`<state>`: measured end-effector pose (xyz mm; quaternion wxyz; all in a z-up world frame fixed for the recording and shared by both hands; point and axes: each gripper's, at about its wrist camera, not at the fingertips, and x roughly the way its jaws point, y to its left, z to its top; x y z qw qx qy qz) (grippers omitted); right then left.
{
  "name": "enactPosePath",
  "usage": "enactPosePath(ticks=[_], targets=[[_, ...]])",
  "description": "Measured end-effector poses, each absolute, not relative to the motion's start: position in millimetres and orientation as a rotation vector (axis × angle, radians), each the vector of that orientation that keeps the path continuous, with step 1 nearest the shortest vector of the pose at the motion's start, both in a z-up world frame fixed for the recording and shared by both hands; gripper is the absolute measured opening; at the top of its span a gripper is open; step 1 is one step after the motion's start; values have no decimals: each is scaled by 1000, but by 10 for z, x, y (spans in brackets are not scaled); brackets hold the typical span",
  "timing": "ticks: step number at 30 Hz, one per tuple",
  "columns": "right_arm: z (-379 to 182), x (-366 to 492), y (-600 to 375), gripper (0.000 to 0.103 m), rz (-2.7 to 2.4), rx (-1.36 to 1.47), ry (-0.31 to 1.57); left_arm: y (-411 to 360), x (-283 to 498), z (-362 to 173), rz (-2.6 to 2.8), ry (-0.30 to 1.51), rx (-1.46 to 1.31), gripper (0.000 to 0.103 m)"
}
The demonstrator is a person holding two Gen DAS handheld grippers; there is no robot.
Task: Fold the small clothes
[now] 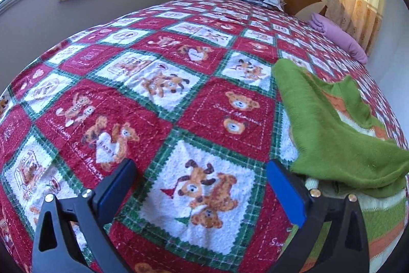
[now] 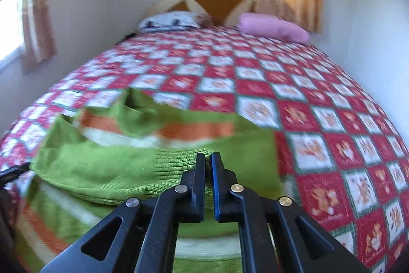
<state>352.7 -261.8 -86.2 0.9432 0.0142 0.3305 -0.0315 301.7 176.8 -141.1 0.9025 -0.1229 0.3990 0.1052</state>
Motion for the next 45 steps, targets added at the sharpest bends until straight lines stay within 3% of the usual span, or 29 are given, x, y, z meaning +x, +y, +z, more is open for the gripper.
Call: enactPosePath(ticks=[3, 10, 14, 15, 17, 18, 19, 23, 28, 29, 31, 43, 44, 45], targets=[[-1132, 3593, -2758, 5, -31, 56, 773, 1764, 3008, -1392, 212, 815, -254, 103], [-1227, 3596, -2823, 5, -2, 95, 795, 1621, 3023, -1118, 197, 772, -234, 103], [-1313, 3607, -2845, 5, 10, 118, 811, 1247, 3242, -970, 153, 759, -88, 103], [-1326, 3598, -2862, 9, 11, 129, 806, 1163, 3320, -997, 167, 763, -36, 103], [-1318, 3574, -2889, 30, -4, 141, 799, 1072, 3476, -1114, 216, 797, 50, 103], [-1279, 3537, -2920, 54, -17, 156, 781, 1067, 3534, -1183, 239, 816, 73, 103], [-1228, 3486, -2947, 65, -28, 167, 755, 1080, 3564, -1229, 259, 834, 87, 103], [-980, 3285, -2961, 65, -37, 159, 654, 1326, 3562, -1368, 374, 898, 88, 103], [-880, 3379, -2775, 64, 90, 146, 677, 1531, 3494, -1438, 355, 910, -13, 103], [-866, 3458, -2739, 60, 124, 149, 697, 1521, 3486, -1439, 359, 901, -7, 103], [-817, 3677, -2682, 42, 176, 158, 731, 1475, 3474, -1438, 366, 884, 15, 103], [-1122, 5582, -2181, 42, 219, 103, 972, 1537, 3438, -1447, 337, 880, -50, 103], [-1224, 5673, -2116, 38, 239, 85, 1022, 1550, 3437, -1450, 333, 881, -60, 103], [-1301, 5699, -2030, 18, 186, 5, 1031, 1557, 3437, -1452, 329, 882, -69, 103]])
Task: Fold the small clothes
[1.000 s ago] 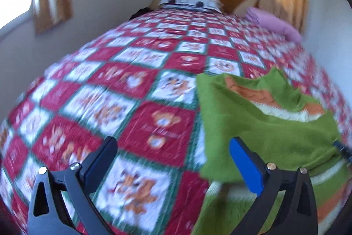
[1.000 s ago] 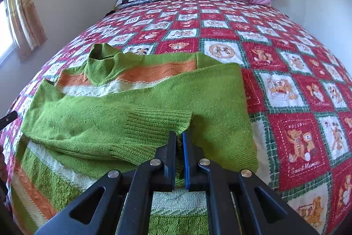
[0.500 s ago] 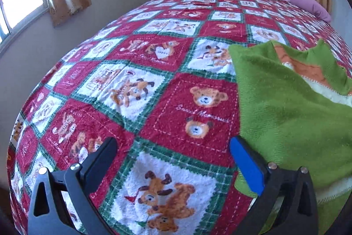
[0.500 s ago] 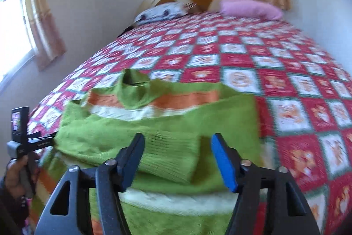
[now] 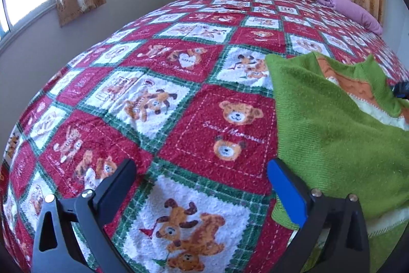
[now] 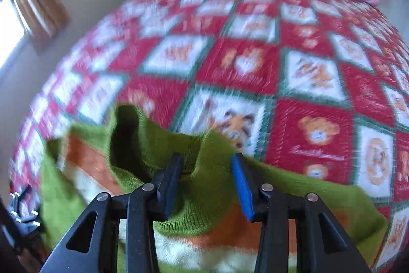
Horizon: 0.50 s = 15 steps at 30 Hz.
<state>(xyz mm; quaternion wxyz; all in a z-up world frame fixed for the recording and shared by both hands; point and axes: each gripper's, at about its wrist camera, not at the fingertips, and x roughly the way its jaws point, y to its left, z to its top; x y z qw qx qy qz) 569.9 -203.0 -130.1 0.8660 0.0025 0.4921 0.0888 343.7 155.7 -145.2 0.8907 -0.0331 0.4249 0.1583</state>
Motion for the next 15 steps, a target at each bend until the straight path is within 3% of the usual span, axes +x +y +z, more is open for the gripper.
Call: enactPosePath(ticks=[1, 3, 7, 13, 15], targets=[[-1267, 5684, -2012, 5, 141, -37, 992, 1568, 3435, -1456, 324, 882, -78, 103], [-1177, 5649, -2181, 2, 84, 37, 922, 1568, 3434, -1460, 323, 880, -82, 103], [-1085, 5546, -2563, 3, 30, 150, 819, 1557, 3435, -1464, 328, 878, -72, 103], [-898, 5048, -2799, 8, 104, 215, 818, 1553, 3440, -1469, 329, 880, -72, 103], [-848, 4754, -2739, 17, 177, 213, 826, 1546, 3441, -1470, 334, 881, -67, 103]])
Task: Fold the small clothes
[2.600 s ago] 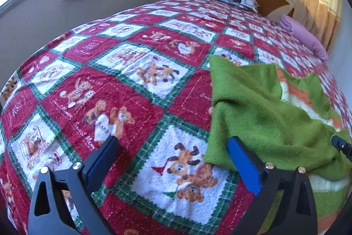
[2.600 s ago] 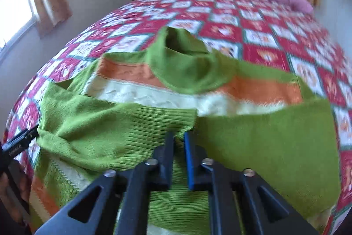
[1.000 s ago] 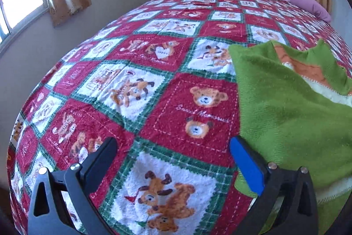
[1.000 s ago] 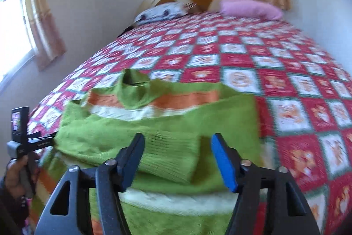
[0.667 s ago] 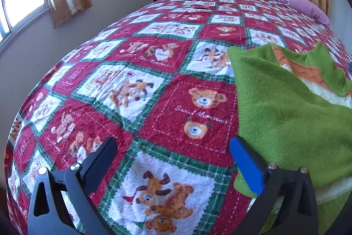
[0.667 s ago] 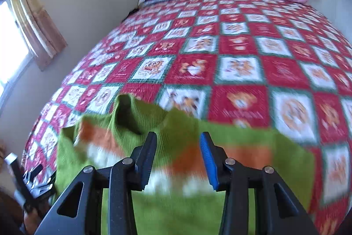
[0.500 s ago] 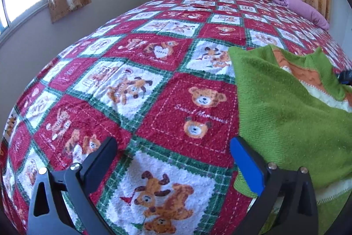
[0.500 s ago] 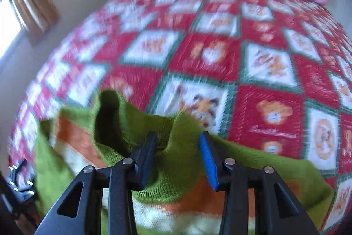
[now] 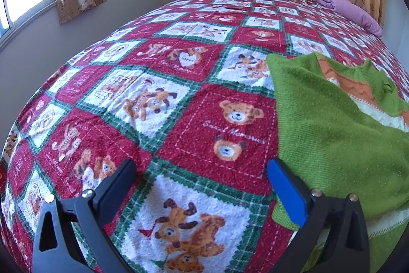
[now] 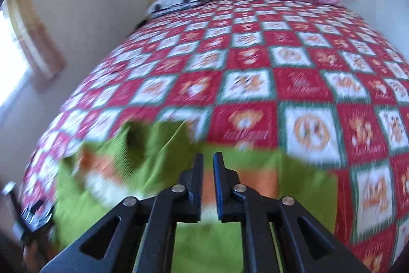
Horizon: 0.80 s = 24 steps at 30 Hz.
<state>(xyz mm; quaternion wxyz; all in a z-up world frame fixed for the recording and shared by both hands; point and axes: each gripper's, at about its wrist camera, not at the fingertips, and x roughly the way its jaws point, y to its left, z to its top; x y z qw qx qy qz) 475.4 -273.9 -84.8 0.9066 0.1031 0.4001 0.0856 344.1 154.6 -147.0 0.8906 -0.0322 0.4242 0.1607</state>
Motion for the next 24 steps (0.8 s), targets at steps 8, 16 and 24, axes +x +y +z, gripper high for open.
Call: enactPosePath(ticks=[8, 16, 24], targets=[[-1316, 3614, -2740, 31, 152, 38, 888, 1531, 3413, -1450, 367, 871, -40, 103], [-950, 3257, -2900, 34, 137, 135, 808, 1629, 3185, -1211, 416, 798, -109, 103], [-1301, 3489, -2615, 34, 134, 46, 894, 1338, 3285, -1348, 378, 864, 47, 103]])
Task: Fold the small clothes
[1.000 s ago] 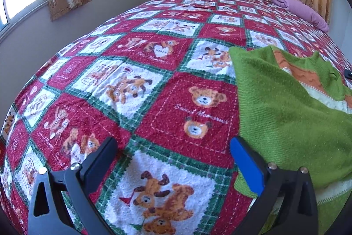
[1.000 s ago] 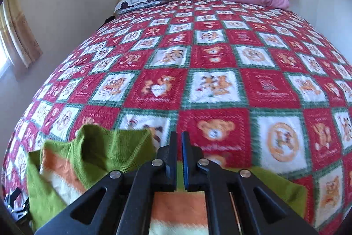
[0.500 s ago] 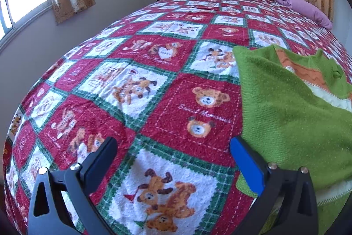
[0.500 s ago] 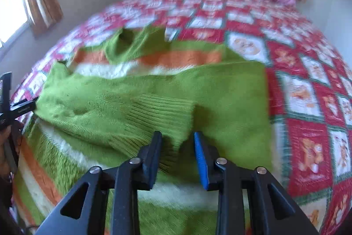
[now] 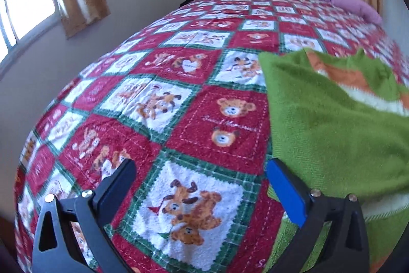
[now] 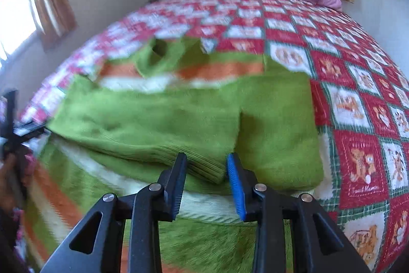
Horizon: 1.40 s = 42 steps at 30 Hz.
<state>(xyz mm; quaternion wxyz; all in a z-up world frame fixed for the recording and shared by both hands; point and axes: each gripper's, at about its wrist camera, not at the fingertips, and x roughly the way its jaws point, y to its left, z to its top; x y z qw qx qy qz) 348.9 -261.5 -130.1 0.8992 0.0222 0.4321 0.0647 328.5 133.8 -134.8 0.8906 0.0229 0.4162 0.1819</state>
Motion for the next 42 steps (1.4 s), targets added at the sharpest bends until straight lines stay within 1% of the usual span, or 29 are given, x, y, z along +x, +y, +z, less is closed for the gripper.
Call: enactPosePath(ticks=[5, 8, 10, 12, 13, 17, 24, 26, 28, 29, 36, 37, 39, 42], targets=[[-1126, 3429, -2564, 34, 36, 22, 850, 1344, 3250, -1359, 387, 849, 58, 103], [-991, 3388, -2402, 36, 128, 19, 788, 1313, 3248, -1362, 401, 845, 78, 103], [-1062, 3431, -2297, 36, 170, 4, 821, 1294, 3245, -1361, 407, 843, 89, 103], [-1258, 3499, -2248, 36, 157, -32, 886, 1302, 3241, -1366, 402, 844, 81, 103], [-1264, 3478, -2249, 36, 158, -40, 858, 1320, 3242, -1370, 397, 846, 70, 103], [-1254, 3419, -2300, 36, 165, -23, 859, 1397, 3256, -1396, 375, 863, 18, 103], [-1275, 3356, -2220, 37, 135, -81, 829, 1434, 3261, -1434, 374, 881, -16, 103], [-1250, 3353, -2197, 38, 126, -98, 836, 1433, 3268, -1434, 374, 882, -15, 103], [-1189, 3305, -2209, 43, 129, -89, 837, 1437, 3263, -1431, 371, 880, -18, 103], [-1168, 3281, -2224, 44, 136, -72, 839, 1441, 3263, -1431, 369, 879, -20, 103], [-1175, 3129, -2358, 45, 127, -20, 837, 1431, 3235, -1385, 368, 868, -8, 103], [-1171, 3127, -2371, 50, 124, -14, 839, 1426, 3228, -1380, 369, 868, -7, 103], [-1195, 3142, -2380, 55, 113, -18, 855, 1427, 3229, -1377, 370, 869, -9, 103], [-1220, 3135, -2394, 55, 104, -17, 865, 1435, 3200, -1359, 367, 875, -17, 103]])
